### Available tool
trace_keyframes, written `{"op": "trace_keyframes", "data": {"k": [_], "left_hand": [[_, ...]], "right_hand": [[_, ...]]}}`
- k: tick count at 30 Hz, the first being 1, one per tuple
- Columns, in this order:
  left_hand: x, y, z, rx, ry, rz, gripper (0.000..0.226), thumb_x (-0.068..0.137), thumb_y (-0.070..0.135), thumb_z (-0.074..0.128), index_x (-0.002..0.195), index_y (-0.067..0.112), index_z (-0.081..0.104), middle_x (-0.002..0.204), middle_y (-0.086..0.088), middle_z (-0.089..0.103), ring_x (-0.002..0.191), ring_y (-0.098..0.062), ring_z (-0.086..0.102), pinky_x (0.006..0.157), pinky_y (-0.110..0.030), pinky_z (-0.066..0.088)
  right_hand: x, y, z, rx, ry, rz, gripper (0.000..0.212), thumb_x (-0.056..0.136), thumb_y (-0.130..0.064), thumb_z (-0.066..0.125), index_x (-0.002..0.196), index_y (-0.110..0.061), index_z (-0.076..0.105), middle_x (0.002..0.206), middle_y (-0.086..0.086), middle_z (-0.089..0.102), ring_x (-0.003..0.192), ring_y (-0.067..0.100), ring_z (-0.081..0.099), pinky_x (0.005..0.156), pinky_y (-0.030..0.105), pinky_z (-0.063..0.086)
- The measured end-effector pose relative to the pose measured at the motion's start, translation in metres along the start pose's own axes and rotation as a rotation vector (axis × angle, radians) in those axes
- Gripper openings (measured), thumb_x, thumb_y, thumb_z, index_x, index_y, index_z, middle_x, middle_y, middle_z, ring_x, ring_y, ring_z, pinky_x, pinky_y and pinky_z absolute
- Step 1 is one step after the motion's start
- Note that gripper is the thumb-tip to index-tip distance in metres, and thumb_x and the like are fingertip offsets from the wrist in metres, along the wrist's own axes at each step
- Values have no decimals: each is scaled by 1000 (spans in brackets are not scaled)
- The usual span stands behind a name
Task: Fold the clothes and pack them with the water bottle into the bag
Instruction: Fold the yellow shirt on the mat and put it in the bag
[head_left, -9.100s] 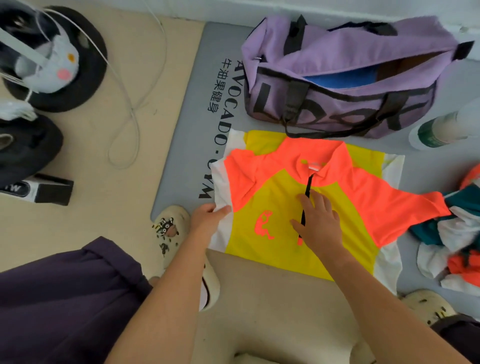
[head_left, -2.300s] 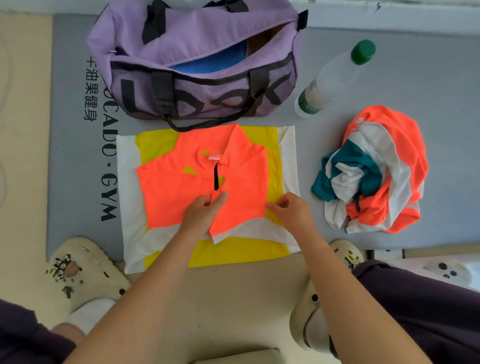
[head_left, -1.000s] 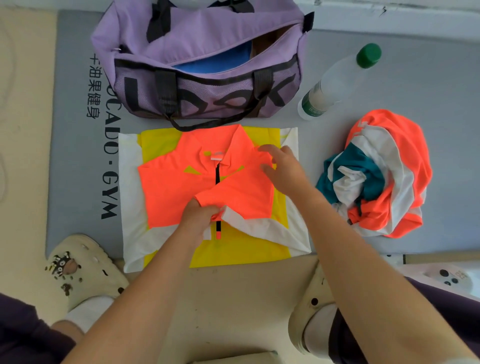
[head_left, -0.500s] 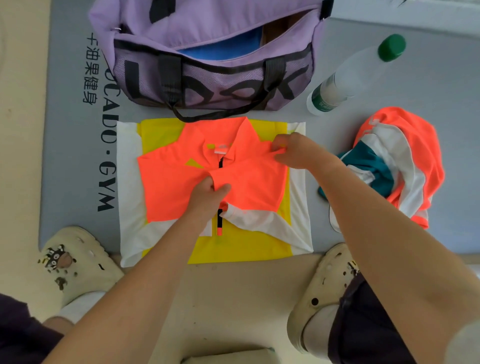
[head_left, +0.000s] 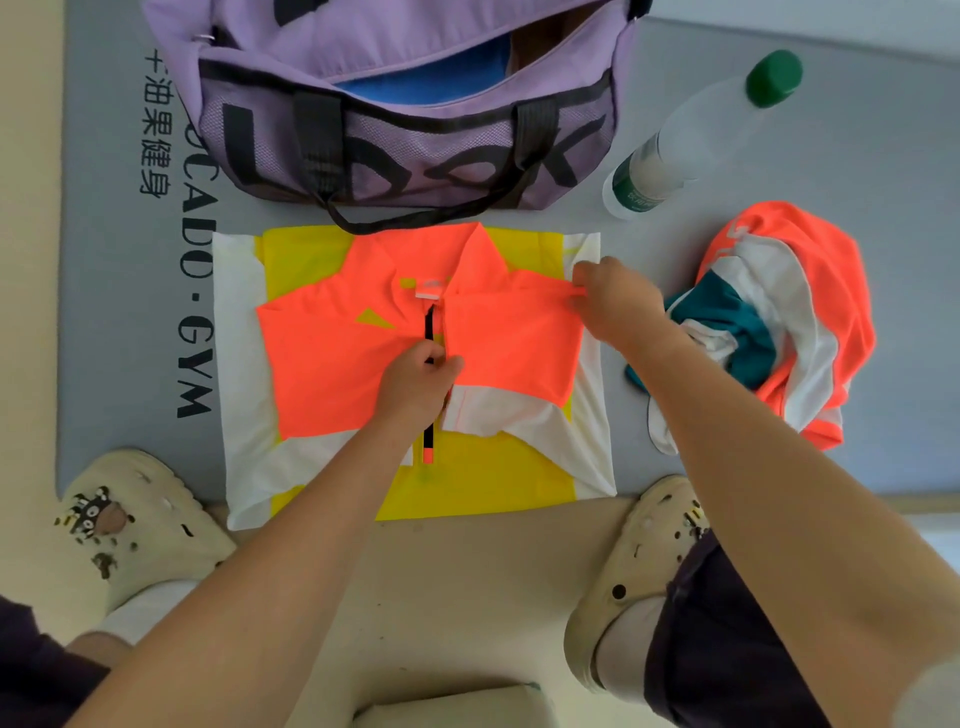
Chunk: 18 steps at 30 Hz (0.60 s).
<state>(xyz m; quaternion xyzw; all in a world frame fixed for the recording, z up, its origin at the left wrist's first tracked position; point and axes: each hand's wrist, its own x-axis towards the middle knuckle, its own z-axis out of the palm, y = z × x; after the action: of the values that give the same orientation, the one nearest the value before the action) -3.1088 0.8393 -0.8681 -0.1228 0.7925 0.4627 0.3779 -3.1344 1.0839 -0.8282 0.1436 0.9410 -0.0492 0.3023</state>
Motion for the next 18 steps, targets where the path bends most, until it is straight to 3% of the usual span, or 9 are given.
{"op": "trace_keyframes", "data": {"k": [2,4,5,8,11,14,18], "left_hand": [[-4,-2,2,-13,-5,-17,23,88,28,69,73,18,55,67,-4,55,68,-26,58,71,-47,54],[-9,-8,3,68,-38,-4,38,84,29,73,60,18,46,59,-4,48,62,-22,52,58,-38,42],[-12,-11,4,112,-56,-4,41,83,30,74,58,16,45,58,-6,47,59,-21,51,57,-37,39],[-18,-22,7,92,-105,-67,29,85,23,74,68,7,57,63,-9,52,54,-19,64,63,-50,54],[-19,-30,9,46,-127,-98,26,88,17,72,69,8,56,66,-11,56,59,-20,72,57,-51,52],[-19,-31,7,42,-199,-112,26,87,13,73,69,6,55,69,-14,58,53,-16,70,46,-29,50],[-19,-34,7,97,-223,-145,16,87,11,72,78,4,61,78,-16,68,56,-19,71,56,-31,56]], "right_hand": [[-21,1,16,224,154,102,23,94,-14,46,117,-9,47,111,17,54,91,39,59,73,42,48],[-51,2,36,432,206,165,20,93,-21,53,109,-10,45,101,13,58,80,33,58,64,35,40],[-68,3,48,509,180,192,21,92,-26,58,102,-10,47,94,12,60,76,31,58,61,34,38],[-116,6,82,601,-43,245,36,83,-40,72,85,-10,53,78,6,60,67,22,54,60,37,43],[-141,14,110,631,-130,255,33,84,-32,72,70,-15,48,65,-1,47,57,14,42,55,32,35],[-146,24,117,742,-40,384,22,92,-23,63,75,-11,57,65,-2,52,63,16,48,50,23,32],[-149,23,112,722,134,481,17,95,-16,52,86,-5,62,77,5,61,73,23,54,57,31,38]]}}
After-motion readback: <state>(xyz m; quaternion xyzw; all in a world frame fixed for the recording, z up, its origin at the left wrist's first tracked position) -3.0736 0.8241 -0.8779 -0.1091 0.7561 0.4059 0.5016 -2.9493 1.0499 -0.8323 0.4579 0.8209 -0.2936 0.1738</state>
